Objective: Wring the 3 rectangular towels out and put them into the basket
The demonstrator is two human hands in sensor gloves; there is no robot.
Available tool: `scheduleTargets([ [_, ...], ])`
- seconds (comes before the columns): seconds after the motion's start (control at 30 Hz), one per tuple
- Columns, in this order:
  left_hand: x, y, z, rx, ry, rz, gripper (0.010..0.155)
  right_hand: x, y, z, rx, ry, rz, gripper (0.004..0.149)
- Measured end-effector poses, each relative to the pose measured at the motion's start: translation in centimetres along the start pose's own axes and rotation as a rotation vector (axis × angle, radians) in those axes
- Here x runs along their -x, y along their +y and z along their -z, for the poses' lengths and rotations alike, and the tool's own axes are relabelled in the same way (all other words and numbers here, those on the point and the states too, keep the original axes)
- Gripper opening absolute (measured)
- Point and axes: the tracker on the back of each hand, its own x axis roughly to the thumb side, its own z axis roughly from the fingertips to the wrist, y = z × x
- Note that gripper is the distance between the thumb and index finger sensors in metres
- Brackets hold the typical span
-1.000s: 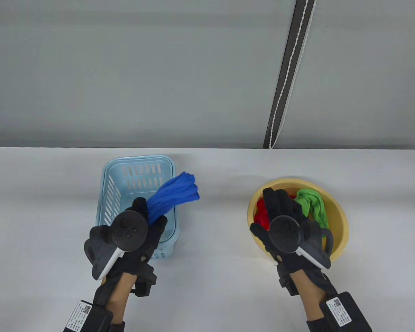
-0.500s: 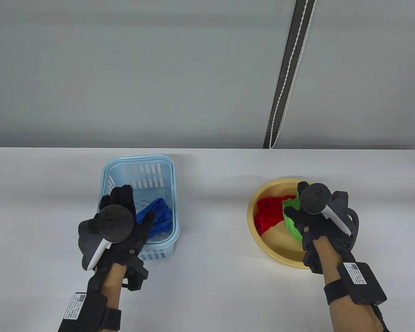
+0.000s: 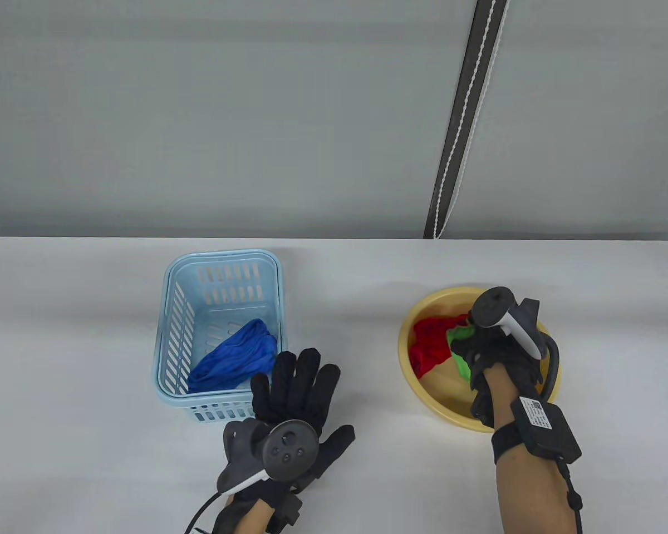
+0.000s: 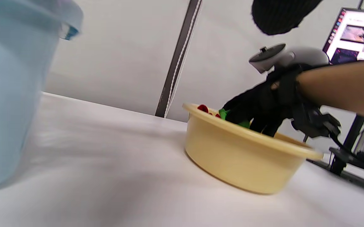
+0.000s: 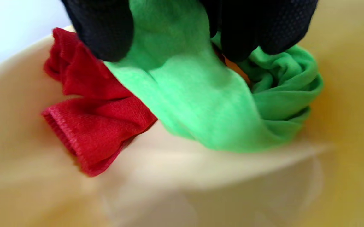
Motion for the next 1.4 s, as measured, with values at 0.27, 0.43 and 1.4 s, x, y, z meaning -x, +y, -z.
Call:
scheduleTargets([
  [0.27, 0.4, -1.3, -0.7, -0.083, -0.088, -0.047, 0.09, 0.6, -1.3, -0.8, 0.043, -0.024, 0.049, 0.046],
  [0.43, 0.1, -1.6, -0.8, -0.065, -0.101, -0.06, 0.09, 1.4, -4.7, -4.3, 0.141, -0.107, 0.206, 0.042],
  [1.4, -2.1, 1.6, 0.7, -0.228, -0.253, -0.417, 0.106, -3.3, -11.8, -22.9, 0.225, -0.954, 0.958, 0.031],
])
